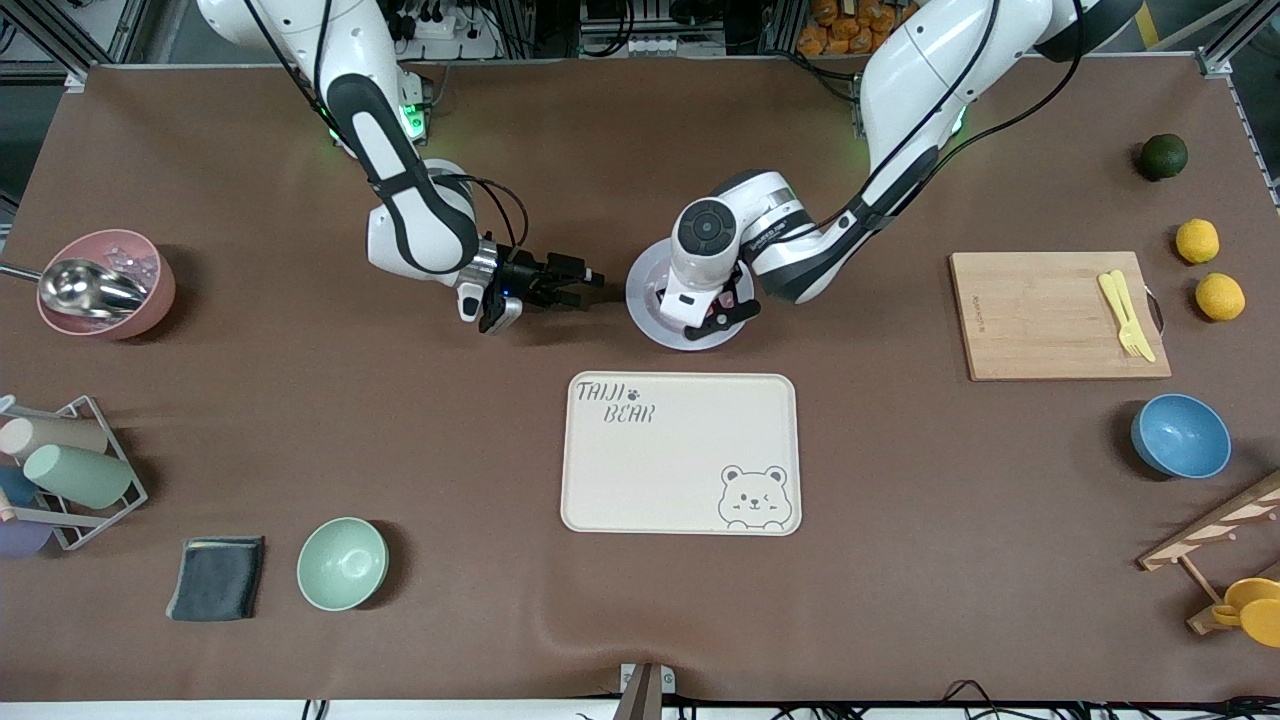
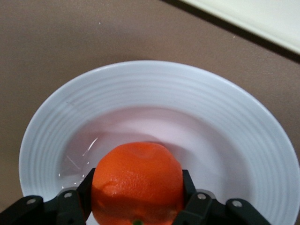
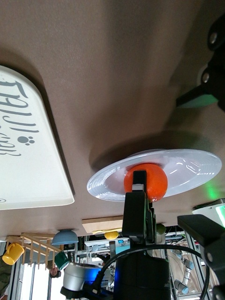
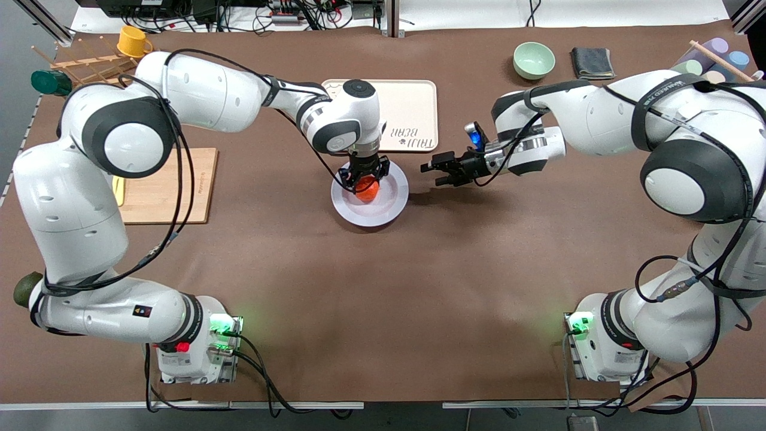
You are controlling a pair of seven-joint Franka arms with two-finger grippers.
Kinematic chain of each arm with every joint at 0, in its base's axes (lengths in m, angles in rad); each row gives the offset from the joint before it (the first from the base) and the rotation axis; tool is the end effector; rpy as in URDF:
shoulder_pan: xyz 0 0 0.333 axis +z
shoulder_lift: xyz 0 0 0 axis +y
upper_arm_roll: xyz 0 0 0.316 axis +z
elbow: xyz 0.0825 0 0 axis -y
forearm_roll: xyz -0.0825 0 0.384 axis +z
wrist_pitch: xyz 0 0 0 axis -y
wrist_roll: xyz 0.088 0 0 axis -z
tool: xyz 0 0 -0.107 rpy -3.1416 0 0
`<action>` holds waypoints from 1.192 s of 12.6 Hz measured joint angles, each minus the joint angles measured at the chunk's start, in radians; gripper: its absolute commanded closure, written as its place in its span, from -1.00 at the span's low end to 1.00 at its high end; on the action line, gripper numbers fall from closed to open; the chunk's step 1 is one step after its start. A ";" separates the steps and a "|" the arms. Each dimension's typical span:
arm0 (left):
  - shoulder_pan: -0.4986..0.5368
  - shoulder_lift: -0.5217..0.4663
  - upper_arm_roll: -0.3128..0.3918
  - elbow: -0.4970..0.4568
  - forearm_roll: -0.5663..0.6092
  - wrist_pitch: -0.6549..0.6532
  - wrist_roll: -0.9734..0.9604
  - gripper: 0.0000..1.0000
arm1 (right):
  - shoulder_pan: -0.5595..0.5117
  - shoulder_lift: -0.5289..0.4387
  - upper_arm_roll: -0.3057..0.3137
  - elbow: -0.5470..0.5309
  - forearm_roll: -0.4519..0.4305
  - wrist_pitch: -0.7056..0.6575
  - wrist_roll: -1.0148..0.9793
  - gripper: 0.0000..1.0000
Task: Place orange and plate with both arms
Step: 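Lower the orange into the plate and open the left gripper, then grasp the plate rim with the right gripper while the left gripper withdraws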
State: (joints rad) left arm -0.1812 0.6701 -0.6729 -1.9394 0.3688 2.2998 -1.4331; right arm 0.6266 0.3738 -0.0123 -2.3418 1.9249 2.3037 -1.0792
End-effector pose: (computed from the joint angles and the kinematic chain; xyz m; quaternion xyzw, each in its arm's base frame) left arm 0.4088 -0.4433 0.1894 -0.9764 -0.1923 0.0943 0.0260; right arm 0.3887 0.2975 0.1596 -0.8675 0.0185 0.0011 0.4971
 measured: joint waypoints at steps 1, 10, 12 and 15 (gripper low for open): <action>0.000 0.000 0.000 0.001 0.000 0.003 -0.001 -1.00 | 0.000 0.000 0.000 0.001 0.001 0.000 0.000 -1.00; 0.133 -0.182 0.019 0.123 0.008 0.023 0.018 -1.00 | 0.065 0.001 0.001 0.004 0.100 -0.002 -0.009 -0.99; 0.198 -0.266 0.022 0.138 0.008 0.022 0.088 -1.00 | 0.086 0.008 0.000 0.006 0.128 0.000 -0.020 -0.95; 0.292 -0.354 0.023 0.178 0.008 -0.048 0.220 -1.00 | 0.116 0.051 0.001 0.029 0.209 -0.001 -0.059 -0.90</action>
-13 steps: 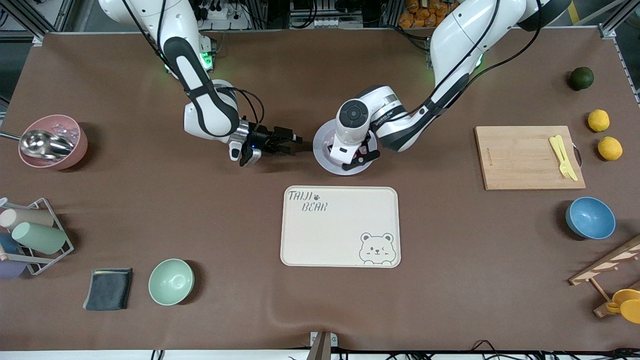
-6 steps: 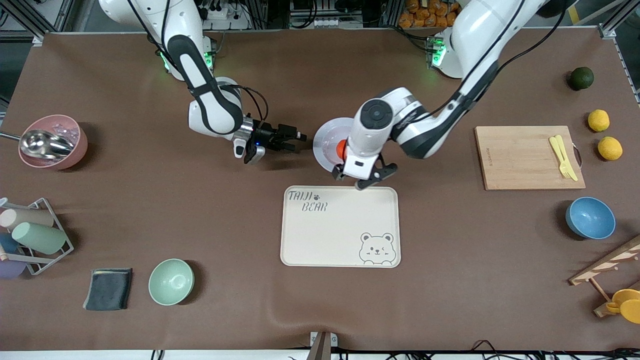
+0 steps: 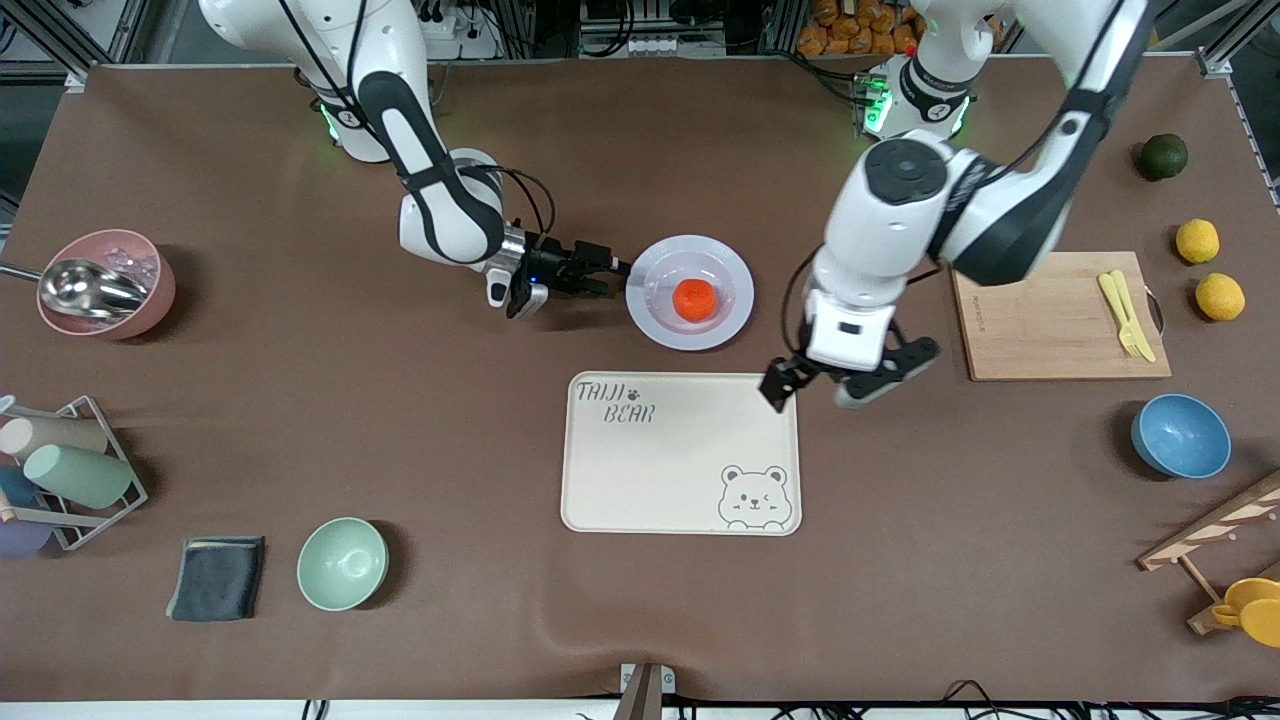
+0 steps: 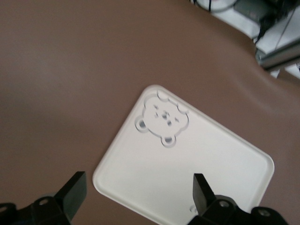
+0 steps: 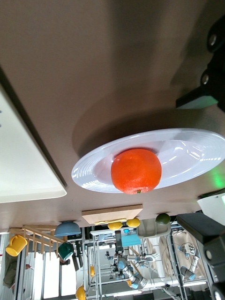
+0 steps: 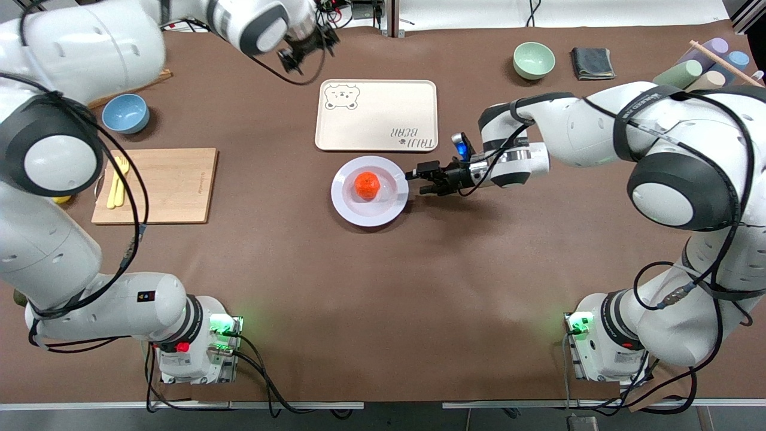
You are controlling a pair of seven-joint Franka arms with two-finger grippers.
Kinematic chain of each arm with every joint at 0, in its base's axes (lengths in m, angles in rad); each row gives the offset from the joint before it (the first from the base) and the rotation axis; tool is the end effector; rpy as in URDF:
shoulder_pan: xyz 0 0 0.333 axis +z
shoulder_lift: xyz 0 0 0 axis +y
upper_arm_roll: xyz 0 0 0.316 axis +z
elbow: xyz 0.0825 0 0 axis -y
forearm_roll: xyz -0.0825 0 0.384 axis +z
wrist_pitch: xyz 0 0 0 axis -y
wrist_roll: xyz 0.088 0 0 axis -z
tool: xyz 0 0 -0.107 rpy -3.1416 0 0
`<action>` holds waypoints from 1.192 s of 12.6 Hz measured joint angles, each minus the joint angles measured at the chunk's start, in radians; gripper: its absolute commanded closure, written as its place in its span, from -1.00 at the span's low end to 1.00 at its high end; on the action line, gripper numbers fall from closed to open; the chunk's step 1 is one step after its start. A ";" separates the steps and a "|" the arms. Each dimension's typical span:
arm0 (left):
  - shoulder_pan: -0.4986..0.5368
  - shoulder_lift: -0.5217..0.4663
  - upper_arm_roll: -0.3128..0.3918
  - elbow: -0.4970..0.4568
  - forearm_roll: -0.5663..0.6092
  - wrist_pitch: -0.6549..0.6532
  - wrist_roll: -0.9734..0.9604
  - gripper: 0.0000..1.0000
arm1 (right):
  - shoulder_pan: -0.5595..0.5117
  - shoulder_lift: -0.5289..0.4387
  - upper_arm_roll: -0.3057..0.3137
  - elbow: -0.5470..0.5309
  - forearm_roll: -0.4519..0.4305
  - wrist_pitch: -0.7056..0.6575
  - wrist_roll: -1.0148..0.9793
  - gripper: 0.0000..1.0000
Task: Place orange and plate with both arms
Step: 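Grasp the plate rim with the right gripper while the left gripper withdraws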
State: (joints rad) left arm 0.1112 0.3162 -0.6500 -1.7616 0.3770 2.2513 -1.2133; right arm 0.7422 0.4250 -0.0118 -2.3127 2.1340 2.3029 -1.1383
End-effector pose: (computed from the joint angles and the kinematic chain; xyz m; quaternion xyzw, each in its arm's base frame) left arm 0.5837 -0.2941 0.4412 0.9569 0.2543 0.1304 0.0518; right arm 0.3582 0.3439 0.1445 -0.8538 0.0428 -0.0025 0.5188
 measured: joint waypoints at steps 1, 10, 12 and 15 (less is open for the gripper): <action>0.022 -0.015 0.000 0.035 0.000 -0.069 0.047 -1.00 | 0.011 0.016 0.000 0.014 0.019 0.000 -0.004 -0.88; 0.260 -0.053 0.002 0.311 -0.205 -0.413 0.583 -1.00 | 0.074 0.090 0.000 0.102 0.126 0.035 -0.030 0.66; 0.244 -0.097 0.049 0.315 -0.249 -0.466 0.650 -1.00 | 0.079 0.092 0.000 0.109 0.128 0.049 -0.030 1.00; 0.078 -0.189 0.342 0.316 -0.380 -0.563 0.860 -1.00 | 0.081 0.095 0.000 0.115 0.135 0.058 -0.030 1.00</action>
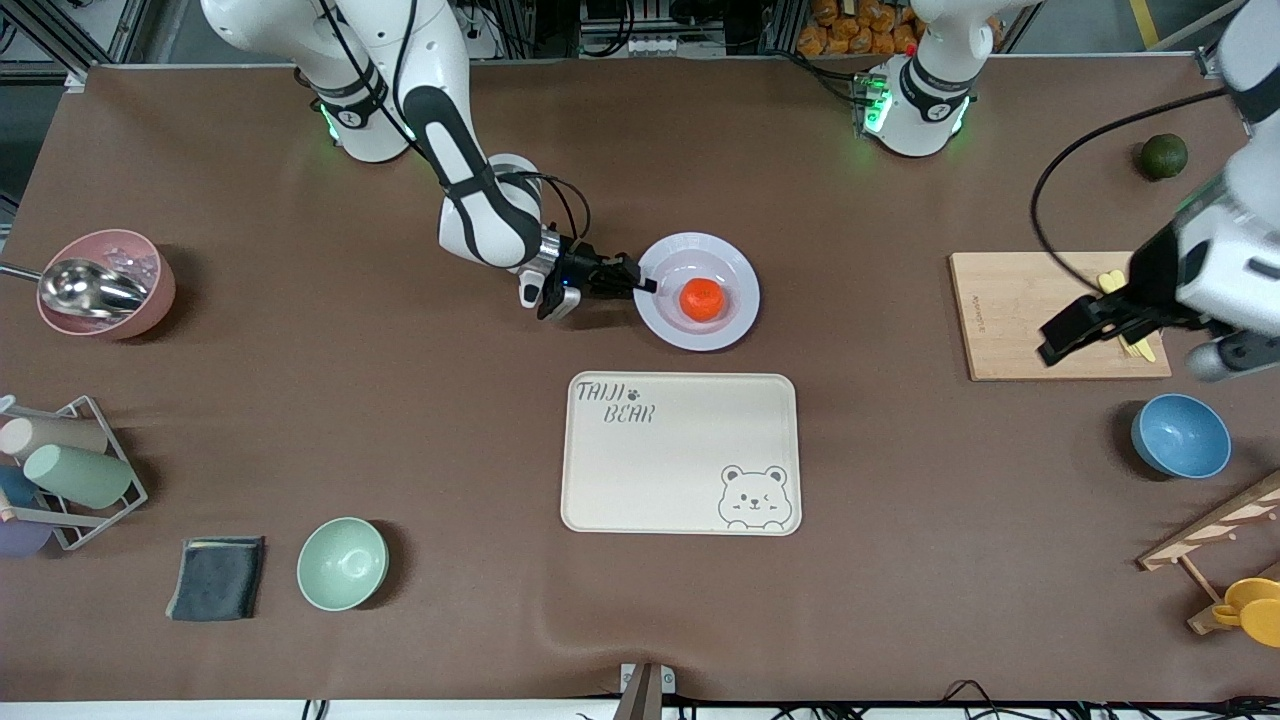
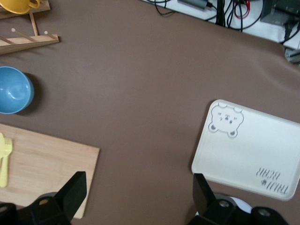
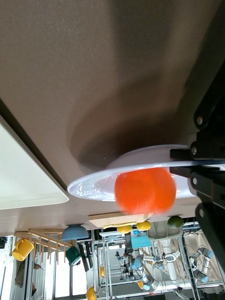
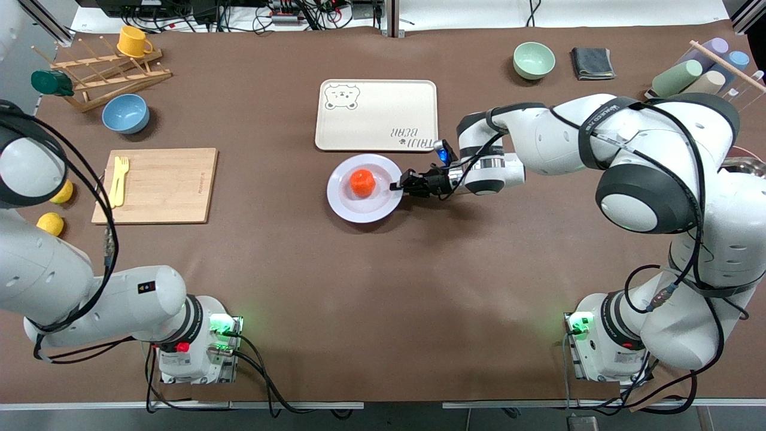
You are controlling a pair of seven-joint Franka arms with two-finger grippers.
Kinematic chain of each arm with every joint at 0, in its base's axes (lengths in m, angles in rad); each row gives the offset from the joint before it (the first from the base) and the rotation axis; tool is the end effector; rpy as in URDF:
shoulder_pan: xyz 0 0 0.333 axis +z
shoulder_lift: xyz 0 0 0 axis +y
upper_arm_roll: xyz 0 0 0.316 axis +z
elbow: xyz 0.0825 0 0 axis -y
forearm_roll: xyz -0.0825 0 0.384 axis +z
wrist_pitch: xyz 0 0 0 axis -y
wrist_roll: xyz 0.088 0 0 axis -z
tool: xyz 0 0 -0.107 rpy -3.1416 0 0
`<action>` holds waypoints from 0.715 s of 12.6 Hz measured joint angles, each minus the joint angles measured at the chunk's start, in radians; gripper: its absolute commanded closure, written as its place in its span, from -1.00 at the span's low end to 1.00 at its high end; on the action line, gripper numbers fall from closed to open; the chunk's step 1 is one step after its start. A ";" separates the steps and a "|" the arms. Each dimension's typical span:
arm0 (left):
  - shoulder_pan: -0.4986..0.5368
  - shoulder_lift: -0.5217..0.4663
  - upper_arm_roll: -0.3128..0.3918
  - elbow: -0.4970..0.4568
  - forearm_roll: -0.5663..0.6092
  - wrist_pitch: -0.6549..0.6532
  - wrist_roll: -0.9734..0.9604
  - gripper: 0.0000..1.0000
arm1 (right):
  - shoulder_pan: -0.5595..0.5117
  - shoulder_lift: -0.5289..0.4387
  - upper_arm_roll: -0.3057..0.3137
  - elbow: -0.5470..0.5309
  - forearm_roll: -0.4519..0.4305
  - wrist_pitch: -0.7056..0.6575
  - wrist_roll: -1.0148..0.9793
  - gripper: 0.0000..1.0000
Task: Place orange and plate with both arms
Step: 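Grasp the plate rim with the right gripper while the left gripper withdraws, then slide the plate onto the bear tray with the right gripper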
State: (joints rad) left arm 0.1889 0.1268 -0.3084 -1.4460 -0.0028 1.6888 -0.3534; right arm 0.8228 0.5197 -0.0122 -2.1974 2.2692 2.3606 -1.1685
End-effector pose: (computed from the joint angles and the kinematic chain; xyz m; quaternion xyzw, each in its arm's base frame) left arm 0.6012 -0.0597 0.6250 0.9908 0.1188 0.0544 0.0342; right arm 0.3557 0.3878 0.1280 -0.8534 0.0606 -0.0193 0.5173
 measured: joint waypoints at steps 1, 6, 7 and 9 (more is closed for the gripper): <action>-0.045 -0.021 0.086 0.000 -0.027 -0.029 0.066 -1.00 | 0.000 0.000 0.000 0.006 0.007 0.001 0.000 1.00; -0.084 -0.049 0.163 -0.010 -0.037 -0.095 0.170 -1.00 | 0.001 -0.034 0.004 0.040 0.087 -0.001 0.024 1.00; -0.087 -0.054 0.173 -0.017 -0.037 -0.097 0.182 -1.00 | 0.001 -0.051 0.004 0.042 0.096 -0.001 0.039 1.00; -0.094 -0.071 0.204 -0.033 -0.037 -0.120 0.218 -1.00 | 0.001 -0.075 0.002 0.049 0.137 0.000 0.053 1.00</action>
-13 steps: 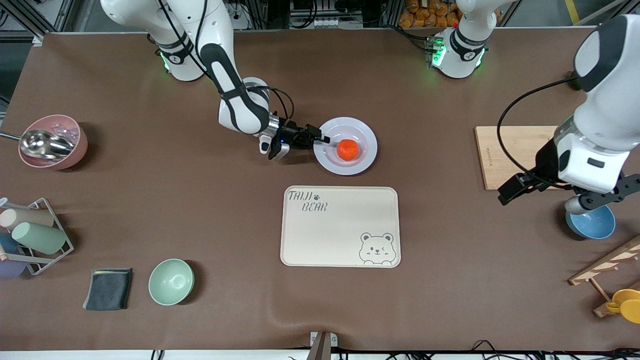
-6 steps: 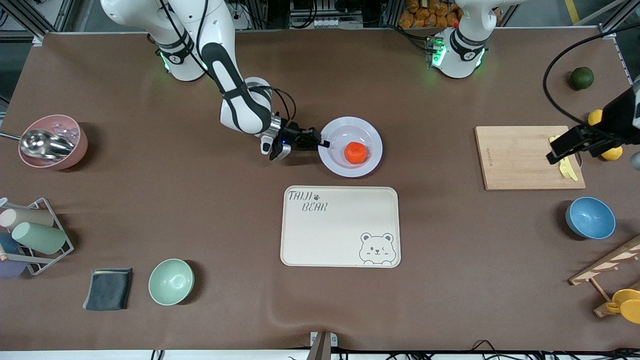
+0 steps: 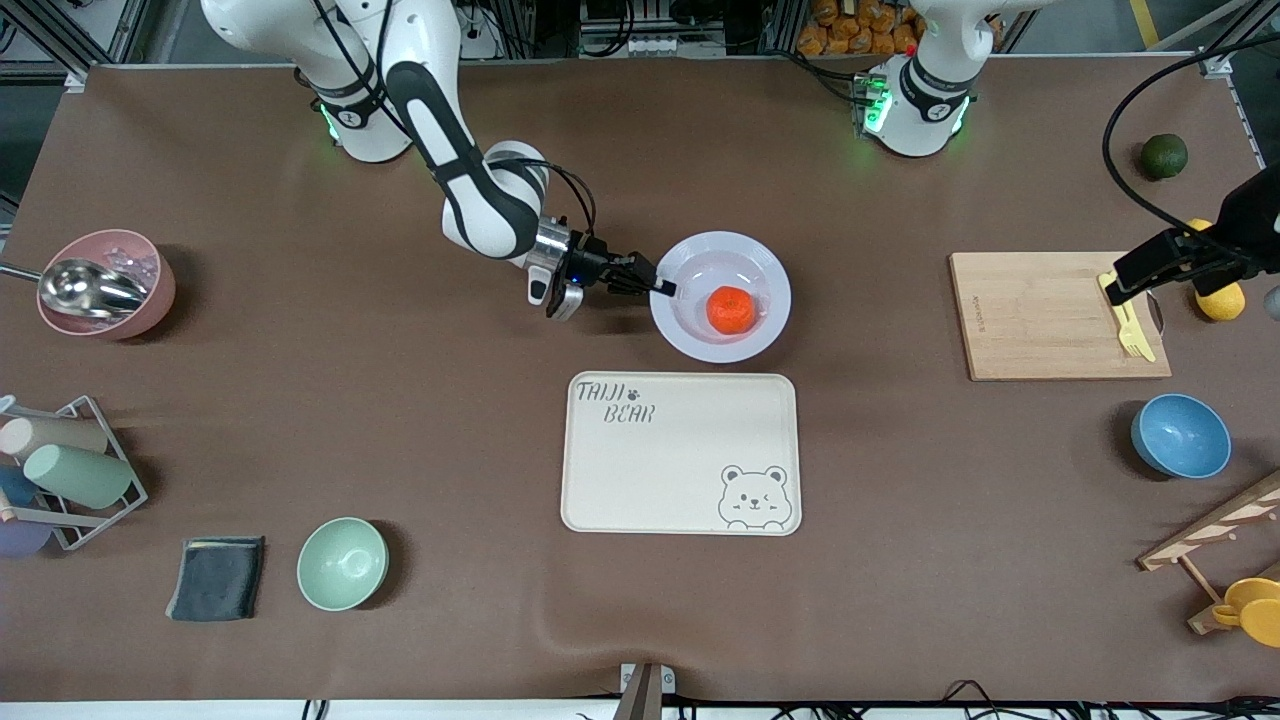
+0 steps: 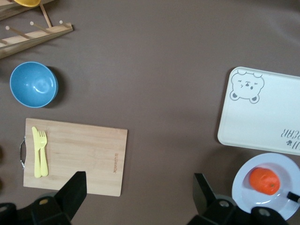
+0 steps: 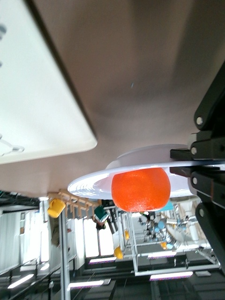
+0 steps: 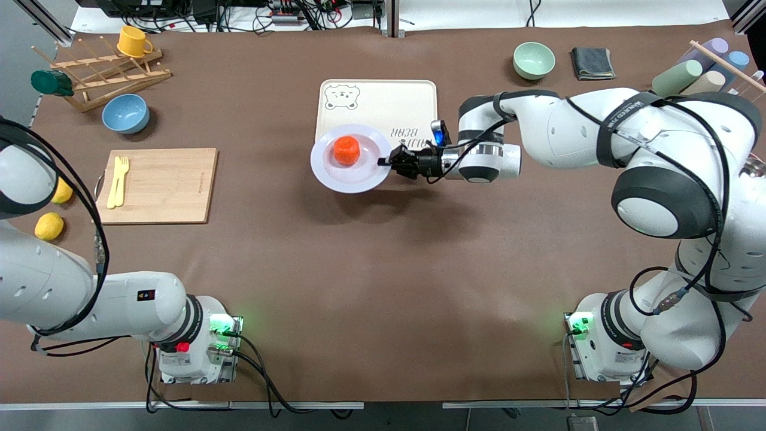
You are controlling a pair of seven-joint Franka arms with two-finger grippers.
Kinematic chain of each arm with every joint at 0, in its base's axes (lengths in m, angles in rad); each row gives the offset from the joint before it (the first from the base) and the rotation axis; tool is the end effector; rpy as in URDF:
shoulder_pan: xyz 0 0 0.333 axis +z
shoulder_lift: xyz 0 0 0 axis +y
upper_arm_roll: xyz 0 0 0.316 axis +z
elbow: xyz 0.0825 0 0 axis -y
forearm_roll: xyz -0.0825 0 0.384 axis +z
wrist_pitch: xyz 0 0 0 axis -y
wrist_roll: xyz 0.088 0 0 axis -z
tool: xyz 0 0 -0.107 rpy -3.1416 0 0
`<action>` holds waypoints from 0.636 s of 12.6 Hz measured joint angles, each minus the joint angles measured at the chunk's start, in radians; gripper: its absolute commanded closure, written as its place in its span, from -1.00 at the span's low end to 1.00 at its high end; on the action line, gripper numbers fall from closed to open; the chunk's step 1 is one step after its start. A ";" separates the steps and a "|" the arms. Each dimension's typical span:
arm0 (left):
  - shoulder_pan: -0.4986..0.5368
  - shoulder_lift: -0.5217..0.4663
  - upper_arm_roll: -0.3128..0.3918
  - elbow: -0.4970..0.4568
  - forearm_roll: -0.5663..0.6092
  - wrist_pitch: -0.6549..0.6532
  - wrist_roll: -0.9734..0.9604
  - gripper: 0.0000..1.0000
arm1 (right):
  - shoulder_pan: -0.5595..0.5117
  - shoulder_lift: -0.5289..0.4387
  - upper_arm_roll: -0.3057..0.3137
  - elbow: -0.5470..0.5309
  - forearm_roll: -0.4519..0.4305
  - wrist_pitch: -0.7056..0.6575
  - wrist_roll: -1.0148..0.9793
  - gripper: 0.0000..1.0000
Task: Place orange and plate with both arms
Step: 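Slide the plate onto the bear tray with the right gripper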
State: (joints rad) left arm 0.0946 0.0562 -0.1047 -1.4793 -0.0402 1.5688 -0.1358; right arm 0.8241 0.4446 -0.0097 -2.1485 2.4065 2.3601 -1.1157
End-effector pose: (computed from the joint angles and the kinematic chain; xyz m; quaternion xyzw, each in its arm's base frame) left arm 0.5723 -0.0082 0.6361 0.9976 0.0625 0.0151 0.0242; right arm 0.3788 0.4140 0.1854 -0.8077 0.1234 -0.0463 0.5746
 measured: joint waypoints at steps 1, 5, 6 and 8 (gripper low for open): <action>-0.011 -0.009 0.021 -0.005 0.000 -0.013 0.010 -1.00 | -0.001 -0.003 -0.005 0.016 0.011 0.002 0.022 1.00; -0.048 -0.041 0.051 -0.031 0.000 -0.027 0.018 -1.00 | -0.036 0.047 -0.023 0.167 0.013 0.131 0.115 1.00; -0.055 -0.045 0.051 -0.036 0.000 -0.027 0.018 -1.00 | -0.050 0.082 -0.024 0.215 0.013 0.156 0.121 1.00; -0.070 -0.049 0.051 -0.043 0.000 -0.027 0.018 -1.00 | -0.091 0.164 -0.026 0.300 0.005 0.165 0.123 1.00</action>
State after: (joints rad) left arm 0.0249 0.0076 -0.0540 -1.5226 -0.0402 1.5420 -0.1180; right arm 0.7331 0.6082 -0.0353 -1.8489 2.4110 2.5248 -0.9927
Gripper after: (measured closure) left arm 0.000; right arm 0.934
